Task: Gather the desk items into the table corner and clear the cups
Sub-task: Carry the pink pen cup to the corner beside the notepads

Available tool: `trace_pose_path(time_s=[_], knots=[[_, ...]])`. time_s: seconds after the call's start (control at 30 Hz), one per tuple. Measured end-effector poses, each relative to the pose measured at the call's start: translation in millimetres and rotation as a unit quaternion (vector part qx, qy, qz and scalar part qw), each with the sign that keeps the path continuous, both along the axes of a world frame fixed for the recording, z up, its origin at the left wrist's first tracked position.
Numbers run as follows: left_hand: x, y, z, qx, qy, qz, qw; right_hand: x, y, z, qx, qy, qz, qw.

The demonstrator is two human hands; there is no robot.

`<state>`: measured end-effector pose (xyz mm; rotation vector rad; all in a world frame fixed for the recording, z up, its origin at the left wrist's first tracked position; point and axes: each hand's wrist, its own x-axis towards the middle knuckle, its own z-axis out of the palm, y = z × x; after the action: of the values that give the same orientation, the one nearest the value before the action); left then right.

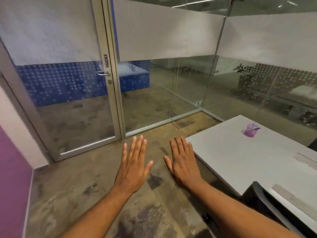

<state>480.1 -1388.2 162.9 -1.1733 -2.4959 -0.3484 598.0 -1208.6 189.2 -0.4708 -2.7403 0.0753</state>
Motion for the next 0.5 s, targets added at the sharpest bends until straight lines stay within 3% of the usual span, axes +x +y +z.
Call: trace_pose_path(time_s=[0.27,0.5], knots=[[-40.8,-36.4,-52.4,-0.049,-0.05,0.048,0.996,-61.0,-24.3,-60.2,-0.027,-0.044,0.029,0.998],[-108.7,-10.0,-88.0,-0.097,-0.071,0.054,0.991,-141.7,0.1,-102.1,-0.068,-0.065,0.04,0.995]])
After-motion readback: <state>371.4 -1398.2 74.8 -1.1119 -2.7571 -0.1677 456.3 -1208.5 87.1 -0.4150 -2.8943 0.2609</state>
